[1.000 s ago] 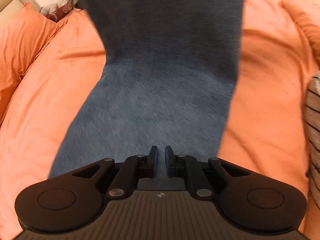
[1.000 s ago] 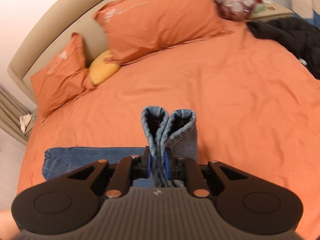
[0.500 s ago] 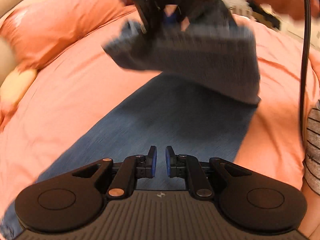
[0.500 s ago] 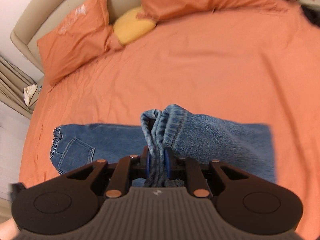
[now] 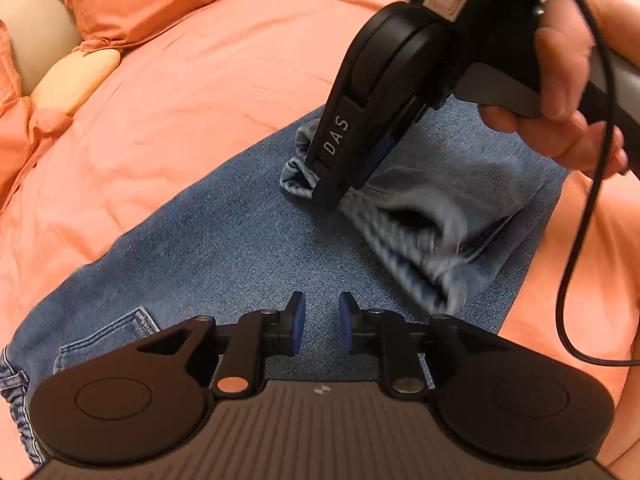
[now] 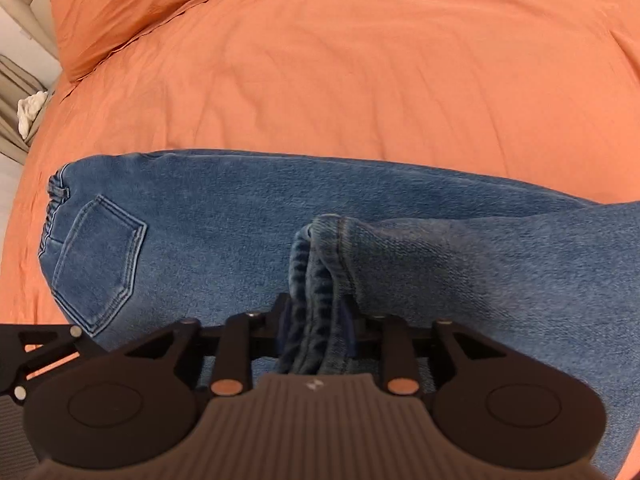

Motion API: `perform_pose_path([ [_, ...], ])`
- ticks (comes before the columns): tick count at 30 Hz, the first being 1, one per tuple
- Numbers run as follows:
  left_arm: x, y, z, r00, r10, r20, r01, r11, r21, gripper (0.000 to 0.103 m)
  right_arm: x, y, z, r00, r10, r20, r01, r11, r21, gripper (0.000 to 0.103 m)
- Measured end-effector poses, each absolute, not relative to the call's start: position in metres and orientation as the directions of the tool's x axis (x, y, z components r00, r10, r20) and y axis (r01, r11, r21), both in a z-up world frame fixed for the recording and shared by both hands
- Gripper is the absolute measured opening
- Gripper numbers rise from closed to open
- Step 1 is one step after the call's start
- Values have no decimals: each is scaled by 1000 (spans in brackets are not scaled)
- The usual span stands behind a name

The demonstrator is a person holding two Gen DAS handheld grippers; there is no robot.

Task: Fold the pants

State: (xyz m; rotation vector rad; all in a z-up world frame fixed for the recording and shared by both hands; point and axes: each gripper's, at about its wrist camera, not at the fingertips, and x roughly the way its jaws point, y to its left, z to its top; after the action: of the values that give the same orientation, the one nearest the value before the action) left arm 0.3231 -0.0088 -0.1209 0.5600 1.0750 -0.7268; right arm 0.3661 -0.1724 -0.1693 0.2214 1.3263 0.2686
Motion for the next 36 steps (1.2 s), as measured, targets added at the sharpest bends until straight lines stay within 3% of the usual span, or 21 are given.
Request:
perform_pose_path([
  [7,319,-6,-114,299,-264,-917,751,658,55,27,328,-183,-123,328,293,-898,-253,943,216,32],
  [12,312,-5,-112,319,-283,-904,739,672,50,27,293,-211,-126,354,269,-896,-292,942,167,17],
  [17,316,-3,-106,270,-385,-883,693,714,-100,27,266,-225,-148,348,317,-882,-297,930,217,16],
  [21,324,-8,-111,232,-449,-863,625,748,-221,43,250,-215,-158,364,341,-867,-324,919,226,16],
  [26,331,-15,-135,183,-480,-858,518,789,-331,43,236,-220,-154,424,337,-841,-316,925,212,17],
  [28,328,-21,-143,202,-463,-863,514,800,-309,36,229,-228,-151,459,302,-836,-294,939,178,17],
  [30,321,-32,-146,223,-445,-868,546,794,-267,16,221,-239,-148,484,255,-837,-274,953,132,18],
  [33,306,-44,-135,299,-418,-858,600,781,-171,12,210,-263,-144,517,207,-831,-241,966,91,20],
  [36,297,-38,-102,381,-458,-803,608,779,-155,11,198,-292,-134,555,169,-815,-193,979,71,21],
])
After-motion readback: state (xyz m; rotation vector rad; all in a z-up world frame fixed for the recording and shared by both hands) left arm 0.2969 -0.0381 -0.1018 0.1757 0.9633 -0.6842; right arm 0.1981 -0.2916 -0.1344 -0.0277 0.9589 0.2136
